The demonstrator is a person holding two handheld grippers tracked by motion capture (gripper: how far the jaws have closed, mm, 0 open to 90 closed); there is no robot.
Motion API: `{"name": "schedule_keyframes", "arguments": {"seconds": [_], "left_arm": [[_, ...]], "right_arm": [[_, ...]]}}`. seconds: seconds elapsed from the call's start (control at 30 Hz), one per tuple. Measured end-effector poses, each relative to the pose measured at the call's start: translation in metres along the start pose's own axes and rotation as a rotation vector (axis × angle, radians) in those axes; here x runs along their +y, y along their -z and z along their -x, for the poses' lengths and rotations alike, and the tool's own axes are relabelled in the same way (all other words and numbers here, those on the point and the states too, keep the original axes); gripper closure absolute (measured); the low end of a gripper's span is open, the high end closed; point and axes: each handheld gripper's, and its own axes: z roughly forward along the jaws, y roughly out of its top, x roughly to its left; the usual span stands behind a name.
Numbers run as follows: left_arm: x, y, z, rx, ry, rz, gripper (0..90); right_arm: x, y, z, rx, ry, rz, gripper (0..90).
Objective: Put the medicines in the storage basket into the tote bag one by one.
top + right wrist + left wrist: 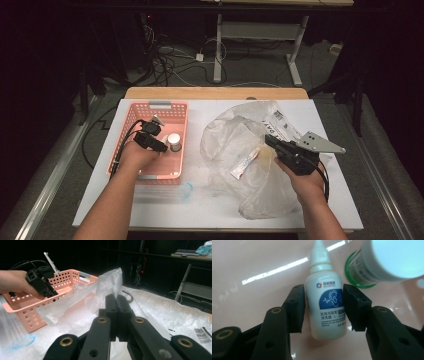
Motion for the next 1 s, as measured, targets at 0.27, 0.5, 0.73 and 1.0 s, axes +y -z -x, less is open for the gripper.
{"name": "schedule_keyframes", "arguments": {"seconds": [0.27, 0.5, 0.73, 1.0], "left_arm": [[0.000, 0.000, -0.002, 0.004, 0.028, -0.006, 57.2], [0.001, 0.001, -0.003, 0.001, 0.045, -0.006, 58.1], [-0.002, 0.011, -0.004, -0.032, 0.048, 0.034, 58.0], [-0.010, 0.031, -0.003, -0.036, 0.044, 0.097, 58.0]], "right_arm": [[0.000, 0.000, 0.000, 0.002, 0.006, -0.003, 90.0], [0.000, 0.000, -0.001, 0.003, 0.004, -0.004, 90.0], [0.000, 0.001, 0.001, 0.001, 0.001, -0.001, 90.0], [0.001, 0.001, 0.000, -0.001, 0.004, 0.003, 90.0]]}}
